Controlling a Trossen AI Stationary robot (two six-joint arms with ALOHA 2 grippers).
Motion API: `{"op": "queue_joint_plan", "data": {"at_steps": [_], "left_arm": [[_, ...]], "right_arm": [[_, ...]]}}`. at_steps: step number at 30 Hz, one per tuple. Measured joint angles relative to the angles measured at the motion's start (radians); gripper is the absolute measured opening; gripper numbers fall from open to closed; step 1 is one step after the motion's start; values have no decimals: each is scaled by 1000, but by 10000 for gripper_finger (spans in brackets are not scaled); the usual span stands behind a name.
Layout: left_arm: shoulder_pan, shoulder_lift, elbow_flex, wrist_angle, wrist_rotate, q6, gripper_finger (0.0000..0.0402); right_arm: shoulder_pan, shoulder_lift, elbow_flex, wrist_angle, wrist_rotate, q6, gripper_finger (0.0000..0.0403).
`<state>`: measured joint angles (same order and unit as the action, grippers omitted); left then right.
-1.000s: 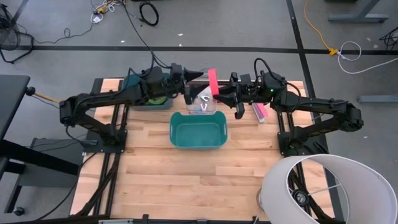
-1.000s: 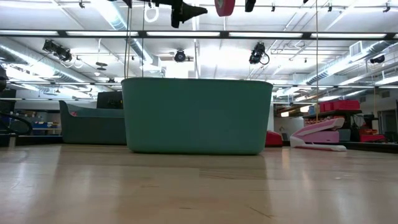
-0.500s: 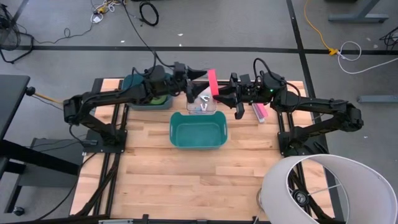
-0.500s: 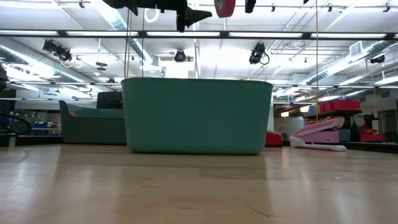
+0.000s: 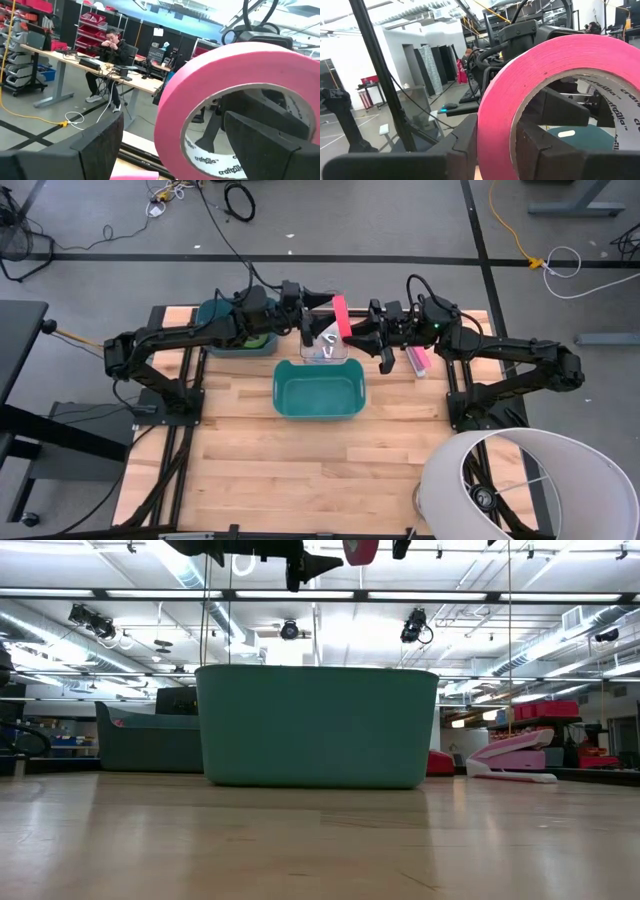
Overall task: Pick and place Stapler, Stapler remover, tape
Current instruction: Put the pink tape into the blue bin
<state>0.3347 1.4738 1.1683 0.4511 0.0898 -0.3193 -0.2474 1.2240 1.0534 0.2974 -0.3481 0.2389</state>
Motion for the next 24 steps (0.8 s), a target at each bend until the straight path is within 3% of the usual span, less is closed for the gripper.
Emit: {"op": "queue_joint_plan", "data": {"at_steps": [6,17,24], "left_arm": [[0,0,0,1,-3,15,339],[-2,0,0,1,12,28,259],[-2,0,0,1,11,27,233]], "right_arm": [[0,0,0,0,-9,0,95],[0,0,0,1,-9,0,95],[0,0,0,1,-11,12,95]]}}
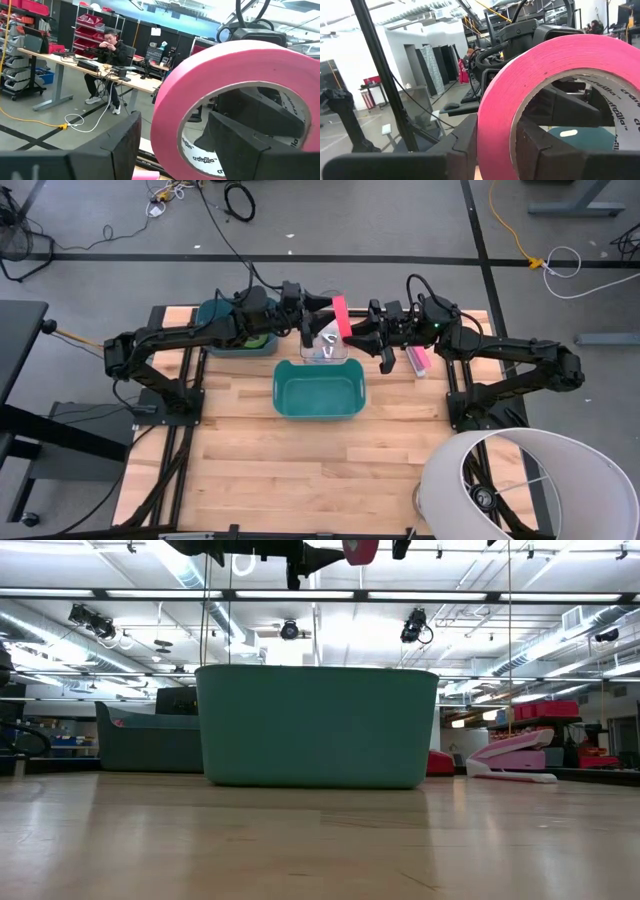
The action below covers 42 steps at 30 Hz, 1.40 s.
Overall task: Pick and place Stapler, Stapler remover, tape
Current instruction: Put the pink tape into the blue bin
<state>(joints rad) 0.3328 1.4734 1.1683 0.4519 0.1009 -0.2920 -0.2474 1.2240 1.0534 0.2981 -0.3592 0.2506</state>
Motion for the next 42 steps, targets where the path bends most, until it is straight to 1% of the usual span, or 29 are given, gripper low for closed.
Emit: {"op": "queue_joint_plan", "data": {"at_steps": [5,20,25,29,32,42], "left_arm": [[0,0,0,0,0,0,233],[-15,-1,0,10,13,0,233],[-26,-1,0,8,0,0,233],[-28,-1,0,8,-15,11,233],[-28,-1,0,8,-18,23,233],[-27,-1,0,7,-18,31,233]], "right_arm": [[0,0,0,0,-24,7,95],[0,0,0,23,-25,7,95],[0,25,0,50,-27,21,95],[0,61,0,87,-54,47,95],[0,76,0,96,-54,57,95],[0,79,0,131,-51,52,95]]}}
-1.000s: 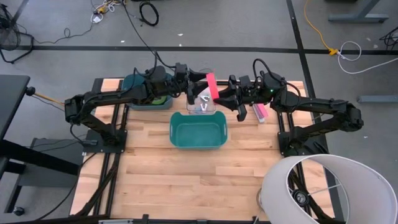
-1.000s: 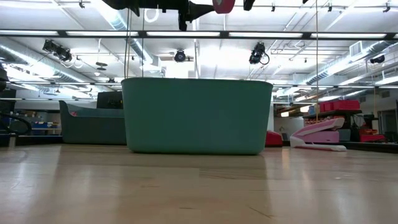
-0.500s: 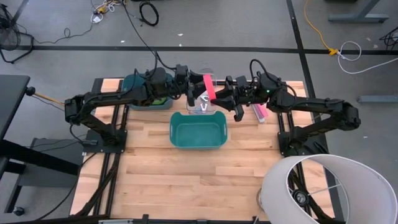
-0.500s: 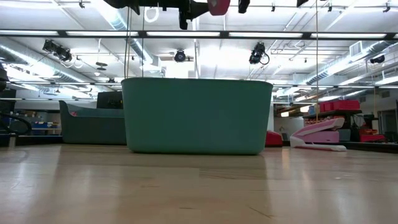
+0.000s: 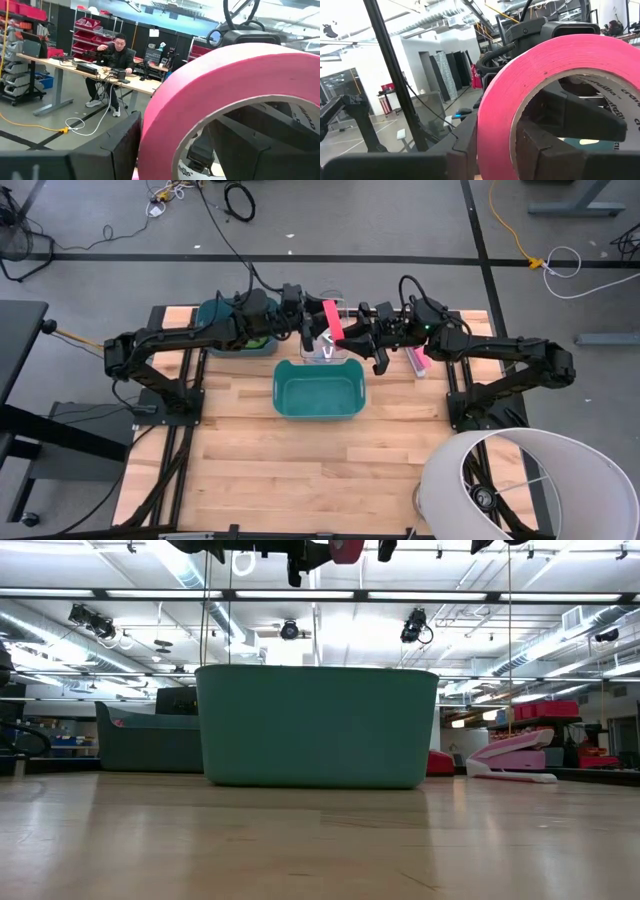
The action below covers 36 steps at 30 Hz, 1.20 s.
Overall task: Pick and place Stapler, Stapler remover, tape
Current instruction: Put the pink tape into the blue bin
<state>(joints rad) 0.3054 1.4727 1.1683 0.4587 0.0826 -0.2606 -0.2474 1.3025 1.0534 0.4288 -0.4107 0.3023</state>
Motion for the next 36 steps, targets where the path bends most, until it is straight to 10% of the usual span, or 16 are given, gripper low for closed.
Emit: {"op": "queue_joint_plan", "data": {"at_steps": [14,36], "left_arm": [[0,0,0,0,-36,48,230],[0,0,0,-2,-38,54,111]], "right_arm": [[0,0,0,-1,36,-23,95],[0,-1,0,0,26,-14,96]]}}
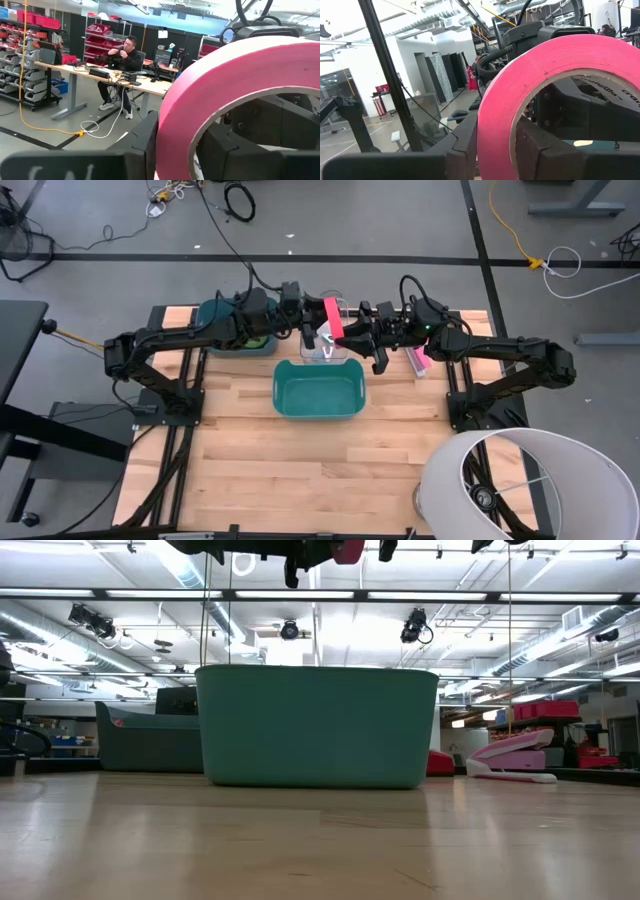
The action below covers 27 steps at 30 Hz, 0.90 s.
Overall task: Pick and place Stapler, Stapler remover, tape
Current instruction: Put the pink tape into the blue bin
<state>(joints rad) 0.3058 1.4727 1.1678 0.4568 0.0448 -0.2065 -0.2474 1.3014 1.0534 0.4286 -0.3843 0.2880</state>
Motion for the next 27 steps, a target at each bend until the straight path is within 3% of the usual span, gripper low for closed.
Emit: {"op": "queue_joint_plan", "data": {"at_steps": [7,20,27], "left_arm": [[0,0,-1,-2,2,-5,104],[-1,0,-1,5,6,8,101],[11,-8,-1,-12,18,16,101]], "right_arm": [[0,0,0,4,2,15,119],[0,-10,0,15,5,28,197],[-1,-36,0,9,-1,37,212]]}}
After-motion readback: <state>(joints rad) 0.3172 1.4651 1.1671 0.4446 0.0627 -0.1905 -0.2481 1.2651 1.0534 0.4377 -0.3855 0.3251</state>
